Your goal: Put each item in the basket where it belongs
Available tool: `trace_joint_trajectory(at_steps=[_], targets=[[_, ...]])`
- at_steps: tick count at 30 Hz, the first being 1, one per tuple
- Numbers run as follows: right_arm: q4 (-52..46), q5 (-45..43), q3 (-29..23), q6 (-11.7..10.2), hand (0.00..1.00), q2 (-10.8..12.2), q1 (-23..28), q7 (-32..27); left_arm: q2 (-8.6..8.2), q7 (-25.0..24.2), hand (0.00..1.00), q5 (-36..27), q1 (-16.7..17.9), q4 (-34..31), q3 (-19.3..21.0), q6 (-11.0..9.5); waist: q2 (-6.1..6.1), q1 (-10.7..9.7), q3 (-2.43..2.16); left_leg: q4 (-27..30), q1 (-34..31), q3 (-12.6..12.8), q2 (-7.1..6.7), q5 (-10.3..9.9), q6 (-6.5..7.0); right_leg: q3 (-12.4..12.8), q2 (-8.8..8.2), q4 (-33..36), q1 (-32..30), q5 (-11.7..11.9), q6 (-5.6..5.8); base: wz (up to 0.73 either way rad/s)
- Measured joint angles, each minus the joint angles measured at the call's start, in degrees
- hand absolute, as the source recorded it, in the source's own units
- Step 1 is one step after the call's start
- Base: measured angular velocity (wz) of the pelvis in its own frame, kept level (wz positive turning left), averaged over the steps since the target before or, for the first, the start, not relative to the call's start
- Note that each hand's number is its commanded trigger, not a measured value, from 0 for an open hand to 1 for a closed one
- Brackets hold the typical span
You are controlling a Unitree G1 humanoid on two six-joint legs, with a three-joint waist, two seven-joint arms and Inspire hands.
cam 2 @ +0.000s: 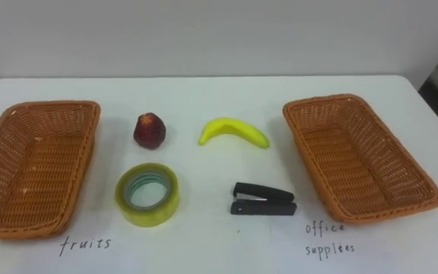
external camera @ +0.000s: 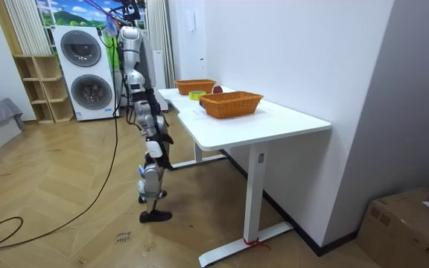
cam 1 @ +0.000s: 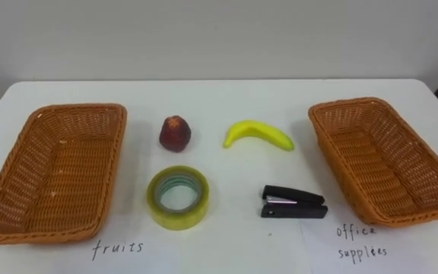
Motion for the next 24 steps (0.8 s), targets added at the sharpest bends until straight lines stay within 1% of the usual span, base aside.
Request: trace_joint_trajectory(at_steps=[2, 4, 5, 7, 9, 13, 17, 19, 20, 21, 24], targets=[[0.0, 2.8, -3.2, 0.0, 0.00, -0.5, 0.3, -1.1, 0.26, 0.4, 0.00, 0.0, 0.0, -0.3, 2.3, -1.2, -0.29, -0.2, -0.03, 0.0, 0.2, 0.3, 0.02, 0.0, 0.01, 0.5, 0.04, 0.1, 0.0, 0.0, 0.00, -0.10], [-0.2, 5.4, -5.1, -0.1, 0.00, -1.2, 0.6, -2.4, 0.32, 1.6, 0.00, 0.0, 0.1, -0.5, 3.9, -2.0, -0.35, -0.1, 0.00, -0.1, 0.6, 0.8, 0.12, 0.0, 0.01, 0.8, 0.10, 0.4, 0.0, 0.0, 0.00, -0.13], [-0.6, 7.6, -7.3, -0.2, 0.00, -1.4, 0.8, -3.3, 0.60, 2.1, 0.00, 0.0, 0.6, -0.5, 4.6, -2.7, -0.44, -0.3, 0.03, -0.1, 0.8, 0.9, 0.15, 0.0, 0.00, 0.8, 0.11, 0.6, 0.0, 0.0, 0.00, -0.08], [-1.8, 10.3, -10.7, -0.3, 0.00, -1.9, 1.1, -4.8, 1.32, 2.5, 0.00, 0.0, 1.3, -0.5, 4.8, -3.4, -0.61, -0.6, -0.02, -0.1, 0.8, 0.9, 0.10, 0.0, 0.01, 0.8, 0.09, 0.8, 0.0, 0.0, 0.00, -0.02], [-5.4, 12.4, -13.1, -0.5, 0.00, -2.2, 1.6, -7.1, 1.74, 2.8, 0.00, 0.0, 1.6, -0.7, 5.6, -3.6, -0.77, -1.3, -0.03, 0.0, 0.8, 0.9, 0.05, 0.0, 0.01, 0.9, 0.06, 0.8, -0.1, 0.0, 0.00, 0.00], [-12.0, 14.9, -14.5, -2.3, 0.00, -2.9, 1.7, -10.5, 2.05, 2.9, 0.00, 0.0, 2.0, -0.7, 5.6, -3.6, -1.21, -1.8, -0.04, 0.1, 0.7, 1.1, -0.15, 0.0, 0.03, 1.1, 0.03, 0.7, -0.2, 0.0, 0.04, 0.00], [-18.4, 14.7, -15.3, -2.5, 0.00, -3.1, 1.6, -14.4, 2.02, 3.8, 0.00, 0.0, 2.3, -0.8, 5.4, -3.6, -1.17, -1.9, -0.11, 0.1, 0.7, 1.6, -0.11, 0.0, 0.04, 1.6, 0.12, 0.8, -0.5, 0.0, 0.03, -0.06], [-23.6, 15.4, -16.6, -2.6, 0.00, -3.1, 1.4, -17.9, 1.96, 4.6, 0.00, 0.0, 2.5, -1.1, 5.4, -3.5, -1.32, -2.8, -0.25, 0.3, 0.3, 1.6, -0.09, 0.0, 0.04, 1.6, 0.13, 0.8, -0.9, 0.0, 0.03, -0.02], [-24.9, 15.4, -17.1, -2.8, 0.00, -3.1, 1.3, -18.9, 1.92, 4.8, 0.00, 0.0, 2.5, -1.1, 5.3, -3.5, -1.30, -3.0, -0.28, 0.3, 0.2, 1.6, -0.09, 0.0, 0.04, 1.6, 0.13, 0.8, -1.0, 0.0, 0.03, 0.00], [-27.9, 15.5, -17.7, -3.4, 0.00, -3.2, 1.4, -21.0, 1.93, 5.1, 0.00, 0.0, 2.3, -1.2, 5.3, -3.6, -1.43, -3.1, -0.43, 0.3, 0.0, 1.6, -0.09, 0.0, 0.04, 1.6, 0.14, 0.9, -1.2, 0.0, 0.03, 0.00], [-36.2, 14.7, -17.8, -4.2, 0.00, -3.8, 1.8, -25.8, 1.96, 5.7, 0.00, -0.1, 2.5, -2.3, 5.3, -3.7, -1.48, -3.2, -0.42, 0.2, -0.4, 1.7, -0.09, 0.0, 0.04, 1.9, 0.24, 1.3, -1.7, 0.0, 0.03, -0.02]])
